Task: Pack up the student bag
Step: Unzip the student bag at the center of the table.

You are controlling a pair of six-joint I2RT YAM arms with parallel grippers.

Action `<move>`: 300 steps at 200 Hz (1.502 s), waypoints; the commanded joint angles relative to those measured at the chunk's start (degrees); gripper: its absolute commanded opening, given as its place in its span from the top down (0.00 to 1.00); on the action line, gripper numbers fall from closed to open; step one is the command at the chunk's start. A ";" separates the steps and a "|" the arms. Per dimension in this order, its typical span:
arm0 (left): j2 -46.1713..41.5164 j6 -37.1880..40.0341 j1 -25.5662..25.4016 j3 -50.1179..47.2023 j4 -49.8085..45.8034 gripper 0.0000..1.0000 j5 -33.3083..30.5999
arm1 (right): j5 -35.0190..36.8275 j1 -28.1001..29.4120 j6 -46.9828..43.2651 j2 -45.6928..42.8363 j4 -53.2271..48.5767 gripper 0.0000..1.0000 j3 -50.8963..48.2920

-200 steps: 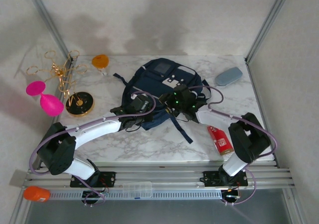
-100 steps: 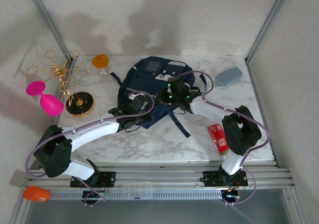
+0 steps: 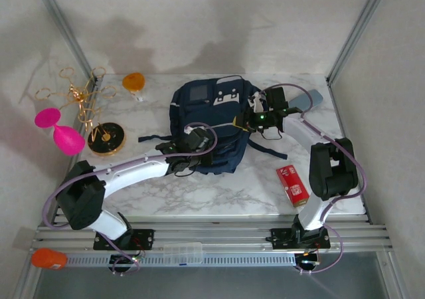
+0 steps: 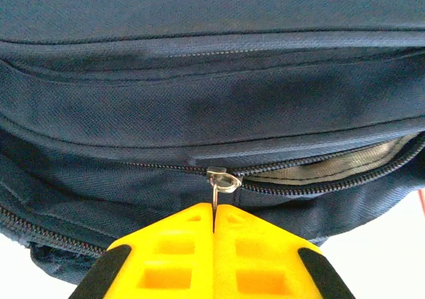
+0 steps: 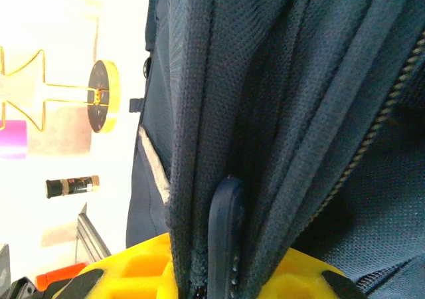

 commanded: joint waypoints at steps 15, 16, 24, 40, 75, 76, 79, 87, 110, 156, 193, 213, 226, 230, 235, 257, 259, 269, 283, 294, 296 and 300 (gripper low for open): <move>1.07 3.96 -0.24 0.20 0.76 1.00 3.44 | 5.59 0.78 4.81 -3.84 4.89 0.50 -1.13; 1.21 3.95 -0.24 0.22 0.82 1.00 3.52 | 6.03 0.88 5.13 -4.00 4.89 0.49 -1.18; 2.27 4.03 -0.24 0.66 0.97 1.00 4.15 | 8.58 1.77 7.55 -5.39 5.15 0.46 -2.49; 3.96 3.42 -0.24 0.75 0.98 1.00 4.26 | 11.64 3.86 12.43 -8.68 6.49 0.37 -5.85; 4.45 3.09 -0.19 -2.83 4.88 1.00 5.32 | 13.02 9.43 21.03 -14.01 12.28 0.27 -13.26; 4.53 3.08 -0.17 -2.91 4.95 1.00 5.30 | 13.18 9.55 21.10 -14.05 12.23 0.27 -13.27; 4.52 2.99 -0.15 -3.16 5.31 1.00 5.32 | 13.66 10.05 21.45 -14.21 11.97 0.26 -13.42; 4.59 2.89 -0.15 -4.11 6.60 0.99 5.71 | 15.05 11.28 21.83 -14.58 11.57 0.25 -13.91; 5.60 2.89 0.11 -5.90 9.09 0.81 5.89 | 17.53 13.68 23.62 -14.98 13.38 0.24 -15.84; 7.94 3.81 0.64 -5.92 9.93 0.68 4.85 | 19.93 15.91 24.78 -14.12 15.61 0.23 -15.50; 8.94 4.36 1.58 -5.12 11.56 0.81 5.40 | 21.98 16.60 25.75 -13.92 17.20 0.24 -15.98; 8.32 4.87 1.70 -3.30 9.34 0.99 3.21 | 24.92 17.81 29.79 -14.25 19.30 0.24 -17.52; 7.06 4.74 2.00 -2.83 8.55 1.00 2.31 | 26.74 19.55 32.96 -14.31 22.16 0.24 -18.70; 6.57 4.67 2.07 -2.75 8.53 1.00 2.29 | 27.41 20.18 33.93 -14.28 23.01 0.24 -18.96; 6.04 4.73 2.05 -2.67 8.56 1.00 2.45 | 28.09 20.95 35.16 -14.06 24.12 0.25 -19.20; 3.53 4.66 2.05 -2.88 8.49 1.00 3.19 | 32.88 24.08 40.70 -13.16 28.89 0.36 -20.66; 3.22 4.59 2.05 -3.02 8.52 1.00 3.13 | 33.49 24.84 40.93 -13.07 29.12 0.37 -20.66; 1.57 3.99 2.05 -3.72 8.24 1.00 1.98 | 36.79 26.37 41.43 -12.42 29.20 0.45 -20.00; -0.70 3.13 2.14 -4.54 7.41 1.00 0.54 | 37.47 26.90 42.10 -10.77 29.28 0.62 -18.65; -2.51 2.60 2.14 -5.38 6.98 1.00 -0.06 | 36.81 26.93 41.67 -9.54 29.40 0.78 -17.59; -2.84 2.44 2.14 -5.55 6.89 1.00 -0.14 | 36.80 26.91 41.55 -9.35 29.23 0.80 -17.41; -3.53 2.31 2.18 -5.82 6.73 1.00 -0.30 | 36.73 26.97 41.29 -9.07 28.90 0.85 -17.06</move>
